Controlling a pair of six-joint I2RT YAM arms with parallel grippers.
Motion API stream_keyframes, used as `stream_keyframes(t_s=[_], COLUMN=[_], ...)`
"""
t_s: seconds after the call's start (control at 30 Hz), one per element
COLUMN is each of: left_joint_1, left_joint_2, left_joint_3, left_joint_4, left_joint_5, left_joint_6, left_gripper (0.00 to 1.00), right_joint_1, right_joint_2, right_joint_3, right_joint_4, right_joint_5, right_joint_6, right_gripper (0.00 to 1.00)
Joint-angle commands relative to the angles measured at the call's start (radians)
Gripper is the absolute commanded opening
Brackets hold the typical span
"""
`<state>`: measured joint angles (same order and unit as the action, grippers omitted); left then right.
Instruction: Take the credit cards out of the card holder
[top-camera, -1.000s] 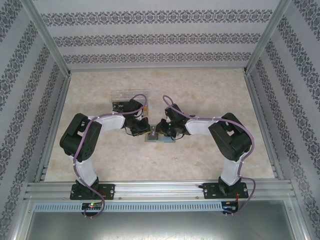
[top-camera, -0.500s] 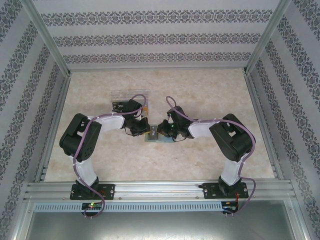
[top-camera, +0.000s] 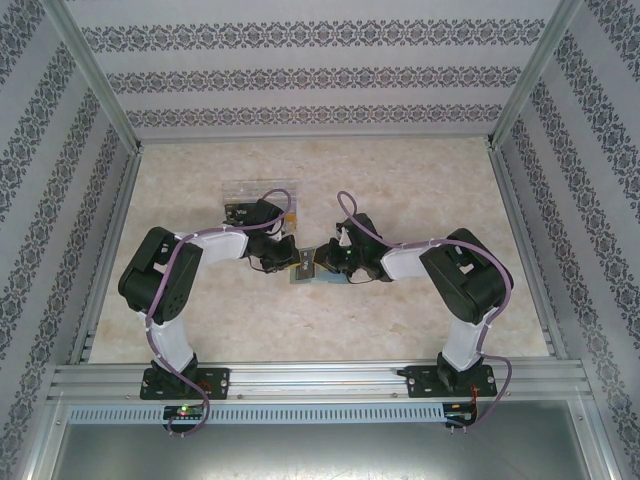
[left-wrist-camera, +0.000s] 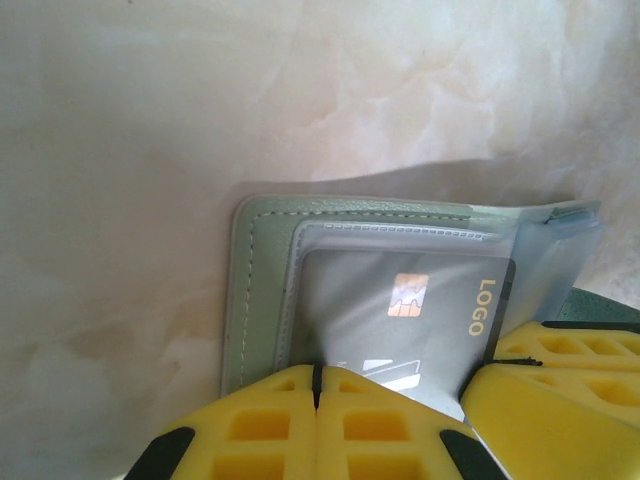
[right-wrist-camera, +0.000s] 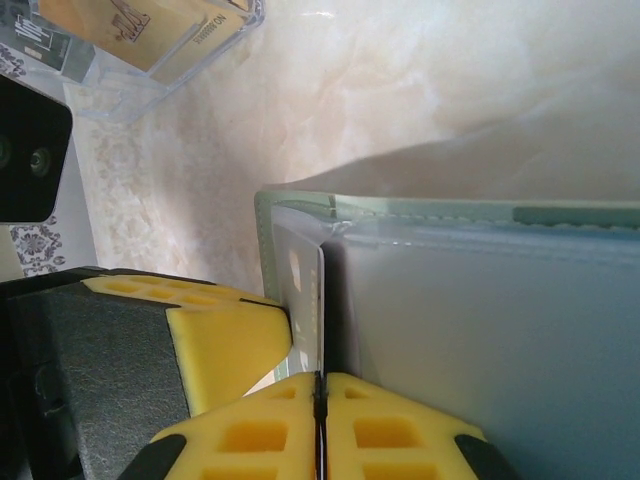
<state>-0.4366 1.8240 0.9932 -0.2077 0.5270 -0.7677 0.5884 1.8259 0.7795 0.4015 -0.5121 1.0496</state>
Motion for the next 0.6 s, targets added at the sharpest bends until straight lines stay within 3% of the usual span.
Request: stream_keyframes(t_s=[0.0, 0.57], left_joint_1=[-0.004, -0.002], left_joint_2=[0.061, 0.05], left_joint_3=[-0.047, -0.023], left_joint_4=[-0.097, -0.127], left_joint_5=[-0.061, -0.062], left_joint_6=[0.017, 0.046], left_gripper=[0.03, 0.1], right_joint_1=[-0.004, -0.042], right_joint_2=[-0.034, -0.078], right_joint_3=[-0.017, -0.081], right_joint_4=[0.077, 0.102], right_joint_5=[-0.026, -0.027], right_joint_6=[0.006, -0.001], right_gripper=[0.1, 0.04])
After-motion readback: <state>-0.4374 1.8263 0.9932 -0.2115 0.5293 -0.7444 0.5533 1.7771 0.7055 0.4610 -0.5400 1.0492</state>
